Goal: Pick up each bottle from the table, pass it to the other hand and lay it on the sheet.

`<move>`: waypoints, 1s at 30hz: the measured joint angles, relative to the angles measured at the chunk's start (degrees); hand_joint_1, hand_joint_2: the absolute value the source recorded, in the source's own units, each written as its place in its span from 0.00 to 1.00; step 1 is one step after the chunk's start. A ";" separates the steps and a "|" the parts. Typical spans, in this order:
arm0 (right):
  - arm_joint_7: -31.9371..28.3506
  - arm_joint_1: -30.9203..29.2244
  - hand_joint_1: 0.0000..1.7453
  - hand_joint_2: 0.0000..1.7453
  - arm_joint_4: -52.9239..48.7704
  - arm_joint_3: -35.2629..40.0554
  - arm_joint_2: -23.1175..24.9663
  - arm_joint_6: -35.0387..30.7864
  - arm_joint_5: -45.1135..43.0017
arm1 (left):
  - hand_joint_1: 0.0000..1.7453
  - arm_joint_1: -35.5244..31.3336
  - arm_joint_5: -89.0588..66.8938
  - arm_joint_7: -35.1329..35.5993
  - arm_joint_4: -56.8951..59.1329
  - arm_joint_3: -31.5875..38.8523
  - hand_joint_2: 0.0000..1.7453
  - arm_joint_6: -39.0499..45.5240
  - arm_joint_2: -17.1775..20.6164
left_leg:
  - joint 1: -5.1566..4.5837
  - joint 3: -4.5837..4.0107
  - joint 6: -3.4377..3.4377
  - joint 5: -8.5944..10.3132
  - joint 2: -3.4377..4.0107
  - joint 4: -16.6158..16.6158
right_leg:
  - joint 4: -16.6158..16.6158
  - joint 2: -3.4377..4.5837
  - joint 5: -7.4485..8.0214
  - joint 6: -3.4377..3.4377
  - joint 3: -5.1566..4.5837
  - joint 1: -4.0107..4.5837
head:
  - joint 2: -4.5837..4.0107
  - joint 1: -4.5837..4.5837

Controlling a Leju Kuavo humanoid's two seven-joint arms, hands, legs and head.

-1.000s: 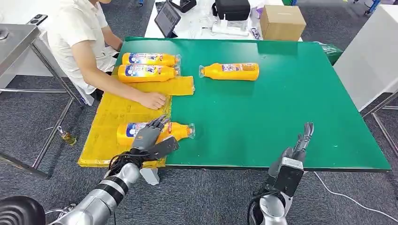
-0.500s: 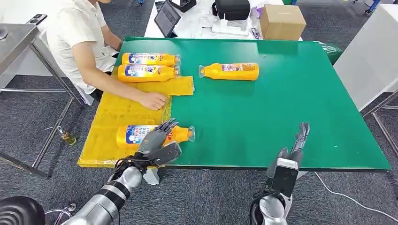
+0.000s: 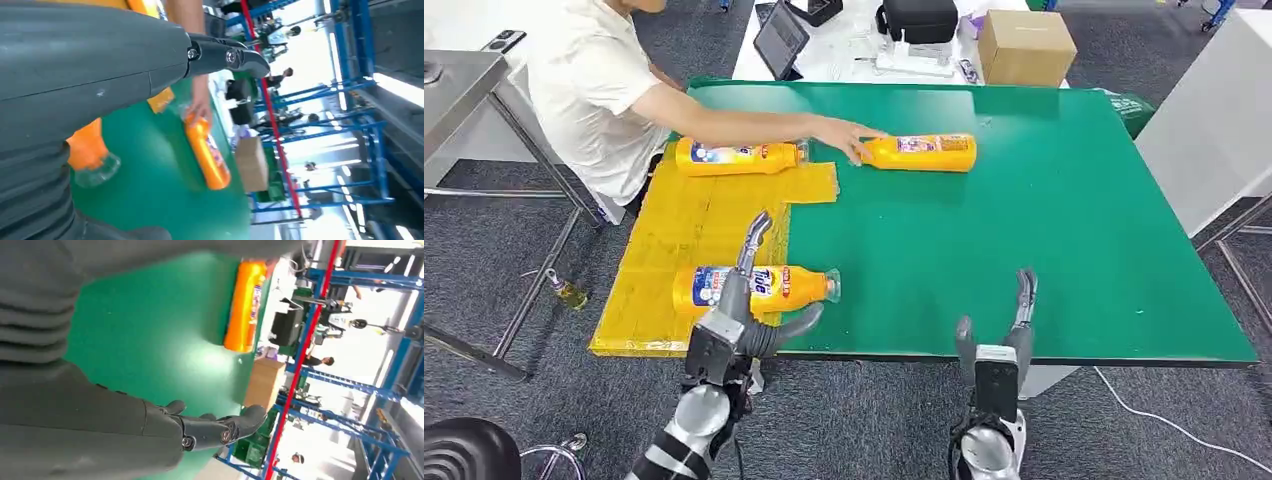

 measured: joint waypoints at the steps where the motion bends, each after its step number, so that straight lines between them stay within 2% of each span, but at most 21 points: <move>1: 0.00 -0.05 0.00 1.00 0.42 0.18 -0.16 0.02 0.00 | 0.00 0.45 0.07 0.00 -0.86 -0.09 1.00 -0.13 -0.02 | 0.00 0.01 0.00 0.00 0.01 0.00 | 0.00 0.01 0.00 0.00 0.00 0.00 | 0.00 0.02; 4: 0.00 -0.30 0.00 1.00 1.58 0.68 -0.62 0.31 1.21 | 0.00 1.16 2.21 -0.33 -2.46 -0.29 1.00 -0.99 -0.13 | 0.00 0.01 0.00 0.01 0.00 0.00 | 0.00 0.00 0.00 0.00 0.01 0.00 | 0.00 0.00; 6: 0.00 -0.77 0.00 1.00 3.11 1.20 -1.27 -0.62 6.24 | 0.00 1.66 5.78 -0.70 -3.20 -0.33 1.00 -1.75 -0.15 | 0.00 0.01 0.00 0.01 0.01 0.00 | 0.00 0.00 0.01 0.00 0.00 0.00 | 0.00 0.00; 7: 0.00 -1.00 0.00 1.00 3.79 1.29 -1.60 -1.45 10.30 | 0.00 2.04 6.65 -1.05 -3.46 -0.42 1.00 -1.60 -0.15 | 0.00 0.01 0.00 0.01 0.01 0.00 | 0.00 0.00 0.01 0.00 0.01 0.00 | 0.00 0.00; 9: 0.24 -1.89 0.00 1.00 6.32 0.24 -2.47 -2.71 24.88 | 0.00 2.63 8.02 -1.75 -3.70 -1.07 1.00 -0.85 -0.17 | 0.00 0.01 0.00 0.01 0.00 0.00 | 0.00 0.00 0.01 0.00 0.01 -0.01 | 0.00 0.00; 12: 3.82 -4.23 0.00 1.00 10.92 -2.70 -4.69 -2.78 41.59 | 0.00 3.10 9.46 -1.92 -3.68 -1.77 1.00 -0.96 -0.15 | -0.02 0.01 0.01 0.01 -0.02 0.01 | -0.01 -0.01 0.02 0.01 0.01 -0.01 | 0.00 0.00; 16: 9.54 -8.64 0.00 1.00 18.30 -4.26 -9.04 -2.80 50.67 | 0.00 3.04 9.99 -2.14 -3.68 -2.25 1.00 -1.42 -0.13 | -0.08 0.01 0.04 0.03 -0.01 0.01 | -0.01 -0.01 0.05 0.04 0.03 -0.07 | 0.00 0.00; 22: 14.77 -15.11 0.00 1.00 27.07 -4.46 -14.16 -2.82 57.87 | 0.00 2.93 9.99 -2.19 -3.68 -3.45 1.00 -1.79 -0.13 | -0.08 0.02 0.04 0.04 0.01 0.02 | -0.01 0.00 0.08 0.06 0.03 -0.07 | 0.00 0.00; 26: 17.59 -19.38 0.00 1.00 32.69 -3.41 -15.76 -2.75 59.06 | 0.00 2.61 10.05 -2.16 -3.61 -4.28 1.00 -2.08 -0.15 | -0.07 0.02 0.04 0.04 0.01 0.02 | 0.00 0.00 0.07 0.06 0.01 -0.06 | 0.00 0.00; 30: 17.94 -21.74 0.00 1.00 35.91 -2.67 -16.68 -2.73 59.38 | 0.00 2.29 10.10 -2.16 -3.57 -4.55 1.00 -2.08 -0.15 | -0.08 0.01 0.04 0.04 0.00 0.02 | 0.00 0.00 0.07 0.07 0.02 -0.07 | 0.00 0.00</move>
